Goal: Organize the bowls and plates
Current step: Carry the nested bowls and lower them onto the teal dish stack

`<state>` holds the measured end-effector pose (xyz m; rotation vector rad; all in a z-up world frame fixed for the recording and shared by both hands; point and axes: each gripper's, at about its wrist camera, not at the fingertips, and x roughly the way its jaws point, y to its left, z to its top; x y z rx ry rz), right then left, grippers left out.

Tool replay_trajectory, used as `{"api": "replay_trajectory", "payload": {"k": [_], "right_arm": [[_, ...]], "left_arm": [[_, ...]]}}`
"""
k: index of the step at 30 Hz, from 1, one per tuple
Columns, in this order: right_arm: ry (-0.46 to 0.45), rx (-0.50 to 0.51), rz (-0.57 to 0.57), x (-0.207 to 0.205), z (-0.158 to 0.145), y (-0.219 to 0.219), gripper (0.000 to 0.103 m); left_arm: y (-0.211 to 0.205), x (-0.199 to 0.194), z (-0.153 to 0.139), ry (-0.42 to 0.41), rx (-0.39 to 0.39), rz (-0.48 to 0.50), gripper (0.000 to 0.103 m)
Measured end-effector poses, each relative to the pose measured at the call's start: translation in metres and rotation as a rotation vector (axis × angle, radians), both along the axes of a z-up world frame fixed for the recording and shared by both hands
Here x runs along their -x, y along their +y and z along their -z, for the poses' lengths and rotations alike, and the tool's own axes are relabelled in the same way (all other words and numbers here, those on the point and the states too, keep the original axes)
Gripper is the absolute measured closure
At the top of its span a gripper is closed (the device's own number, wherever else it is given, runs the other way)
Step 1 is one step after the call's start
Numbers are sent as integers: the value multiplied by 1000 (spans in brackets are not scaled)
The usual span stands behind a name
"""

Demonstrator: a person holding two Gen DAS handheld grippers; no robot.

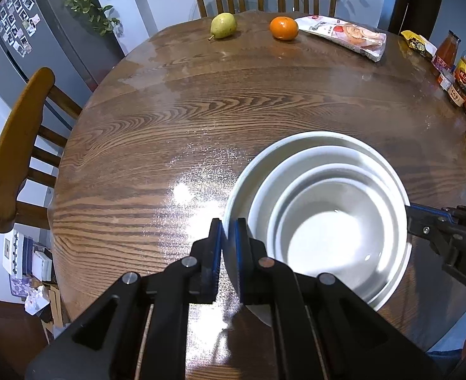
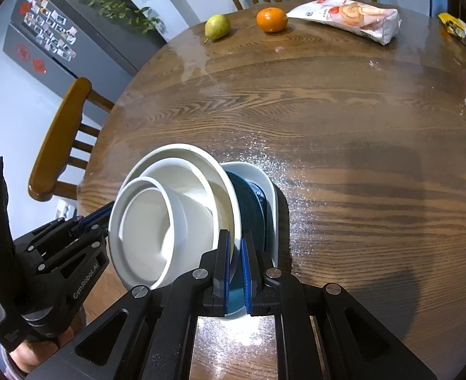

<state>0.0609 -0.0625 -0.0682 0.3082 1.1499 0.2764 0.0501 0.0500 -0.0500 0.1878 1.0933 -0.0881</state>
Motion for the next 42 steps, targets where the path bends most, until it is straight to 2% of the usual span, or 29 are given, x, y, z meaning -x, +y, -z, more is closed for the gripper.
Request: {"api": "replay_trajectory", "payload": {"k": [20,42], "right_arm": [[-29,28,9,-1,-1,3,92],[-108,129,20,6,-4,13,92]], "left_arm": [[0,-2,2,-40,-3,3,100],[1,5,3,-84,1,-2,100]]}}
